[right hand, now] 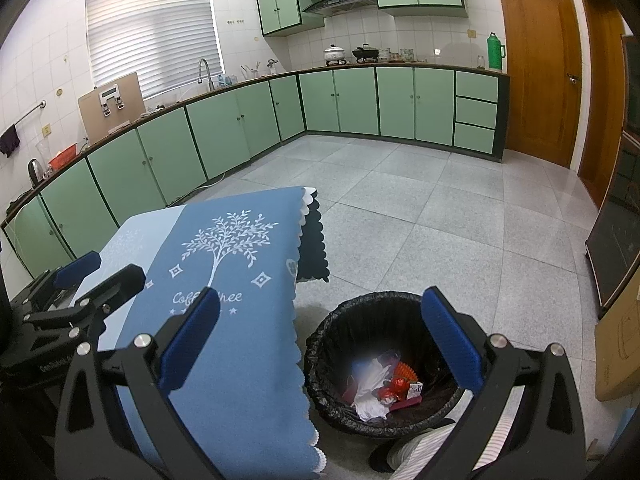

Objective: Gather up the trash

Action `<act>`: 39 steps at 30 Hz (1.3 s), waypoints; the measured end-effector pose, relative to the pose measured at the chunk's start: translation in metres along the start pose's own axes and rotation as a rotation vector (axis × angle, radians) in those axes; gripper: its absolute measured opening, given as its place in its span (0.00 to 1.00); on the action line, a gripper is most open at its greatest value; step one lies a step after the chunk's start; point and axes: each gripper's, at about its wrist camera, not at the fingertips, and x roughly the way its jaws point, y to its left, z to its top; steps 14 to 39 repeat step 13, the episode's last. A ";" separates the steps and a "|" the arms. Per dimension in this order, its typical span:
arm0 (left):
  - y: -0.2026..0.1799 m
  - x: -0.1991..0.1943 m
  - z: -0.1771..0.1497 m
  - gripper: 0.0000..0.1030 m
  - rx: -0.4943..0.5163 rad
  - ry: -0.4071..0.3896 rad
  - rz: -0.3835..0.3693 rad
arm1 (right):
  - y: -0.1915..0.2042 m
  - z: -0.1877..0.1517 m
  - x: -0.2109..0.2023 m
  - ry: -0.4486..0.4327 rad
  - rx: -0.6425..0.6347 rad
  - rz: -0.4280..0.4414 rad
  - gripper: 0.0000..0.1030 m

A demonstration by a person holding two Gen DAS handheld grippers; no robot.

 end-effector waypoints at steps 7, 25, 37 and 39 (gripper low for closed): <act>-0.002 0.000 0.000 0.94 0.000 0.000 0.001 | 0.000 0.000 0.000 0.000 0.000 0.000 0.95; -0.004 0.000 -0.001 0.94 0.001 0.004 0.002 | -0.001 -0.001 0.000 0.002 0.001 0.002 0.95; -0.004 0.000 -0.001 0.94 0.001 0.004 0.002 | -0.001 -0.001 0.000 0.002 0.001 0.002 0.95; -0.004 0.000 -0.001 0.94 0.001 0.004 0.002 | -0.001 -0.001 0.000 0.002 0.001 0.002 0.95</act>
